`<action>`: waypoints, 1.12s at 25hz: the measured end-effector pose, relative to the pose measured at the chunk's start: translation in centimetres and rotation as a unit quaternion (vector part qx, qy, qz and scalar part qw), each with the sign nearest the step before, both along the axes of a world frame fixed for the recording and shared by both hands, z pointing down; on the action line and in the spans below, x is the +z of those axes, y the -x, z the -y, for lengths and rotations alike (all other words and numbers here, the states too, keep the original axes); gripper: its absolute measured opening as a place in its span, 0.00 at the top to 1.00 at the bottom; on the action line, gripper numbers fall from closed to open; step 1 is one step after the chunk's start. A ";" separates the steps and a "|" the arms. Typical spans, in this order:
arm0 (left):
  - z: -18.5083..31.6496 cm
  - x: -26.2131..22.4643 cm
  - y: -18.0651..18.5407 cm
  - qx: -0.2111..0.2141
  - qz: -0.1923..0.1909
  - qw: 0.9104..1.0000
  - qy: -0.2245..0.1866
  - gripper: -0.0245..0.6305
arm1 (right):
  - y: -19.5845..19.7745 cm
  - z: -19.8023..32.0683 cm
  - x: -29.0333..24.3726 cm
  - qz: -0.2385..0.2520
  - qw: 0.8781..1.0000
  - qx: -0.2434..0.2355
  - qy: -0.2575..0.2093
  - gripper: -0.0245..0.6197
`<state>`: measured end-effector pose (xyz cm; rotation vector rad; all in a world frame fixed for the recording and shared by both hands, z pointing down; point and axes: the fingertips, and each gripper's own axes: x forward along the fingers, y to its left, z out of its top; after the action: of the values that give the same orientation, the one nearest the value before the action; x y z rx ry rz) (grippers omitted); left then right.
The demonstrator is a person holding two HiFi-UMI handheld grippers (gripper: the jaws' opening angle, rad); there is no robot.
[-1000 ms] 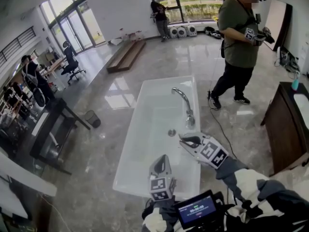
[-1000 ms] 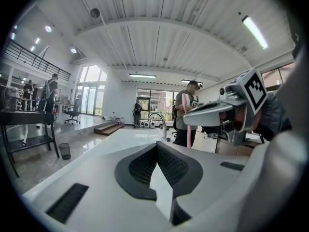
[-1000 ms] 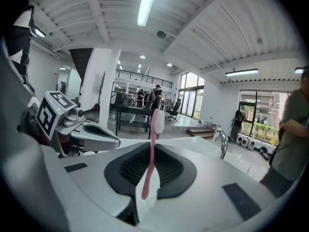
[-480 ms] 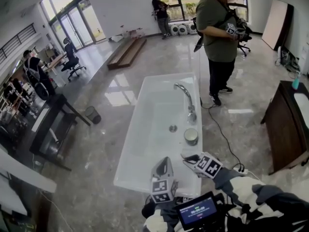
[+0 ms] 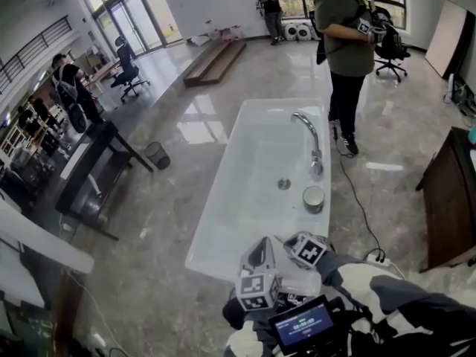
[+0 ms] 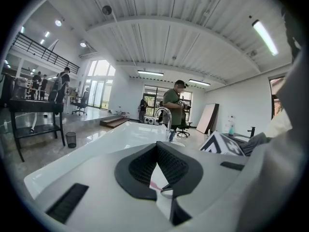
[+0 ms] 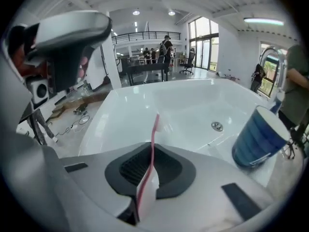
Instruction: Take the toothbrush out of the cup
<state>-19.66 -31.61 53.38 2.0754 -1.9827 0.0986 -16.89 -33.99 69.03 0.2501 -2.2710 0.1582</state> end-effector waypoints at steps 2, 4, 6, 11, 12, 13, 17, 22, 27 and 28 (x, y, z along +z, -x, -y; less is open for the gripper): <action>-0.3 0.2 -0.1 -0.004 0.001 1.000 0.001 0.96 | 0.5 -0.4 1.7 -0.022 1.000 -0.010 0.013 0.95; -0.5 0.6 0.0 -0.007 0.003 1.000 0.004 0.96 | 0.7 -0.7 2.9 -0.037 0.999 -0.023 0.018 0.94; -0.4 0.9 0.5 -0.012 0.001 1.000 0.007 0.96 | 1.0 -0.7 3.5 -0.047 0.998 -0.026 0.021 0.93; 0.3 0.8 1.0 -0.012 -0.002 1.000 0.005 0.96 | 1.2 0.0 2.8 -0.037 0.999 -0.013 0.025 0.76; 0.7 0.7 0.9 -0.009 -0.001 1.000 0.003 0.96 | 1.1 0.3 2.2 -0.029 0.999 -0.010 0.028 0.76; 1.1 0.6 0.7 -0.006 -0.001 1.000 0.002 0.96 | 0.9 0.7 1.4 -0.019 0.999 -0.005 0.028 0.76; 2.7 -0.1 0.0 0.008 0.007 1.000 -0.010 0.96 | -0.2 2.5 -2.6 0.051 0.998 0.030 0.029 0.76; 4.4 -2.9 -0.7 0.023 0.018 0.999 -0.041 0.96 | -2.0 4.6 -12.7 0.178 0.982 0.065 -0.020 0.90; 5.2 -5.4 -1.5 0.038 0.037 0.996 -0.068 0.96 | -4.9 6.3 -20.0 0.271 0.949 0.127 -0.095 0.96; 5.3 -5.7 -1.9 0.042 0.038 0.996 -0.070 0.96 | -5.6 6.4 -20.6 0.274 0.946 0.136 -0.104 0.96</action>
<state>-17.77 -36.95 47.71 2.2750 -1.9995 0.0571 -11.33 -40.44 48.46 0.7059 -2.8010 0.1438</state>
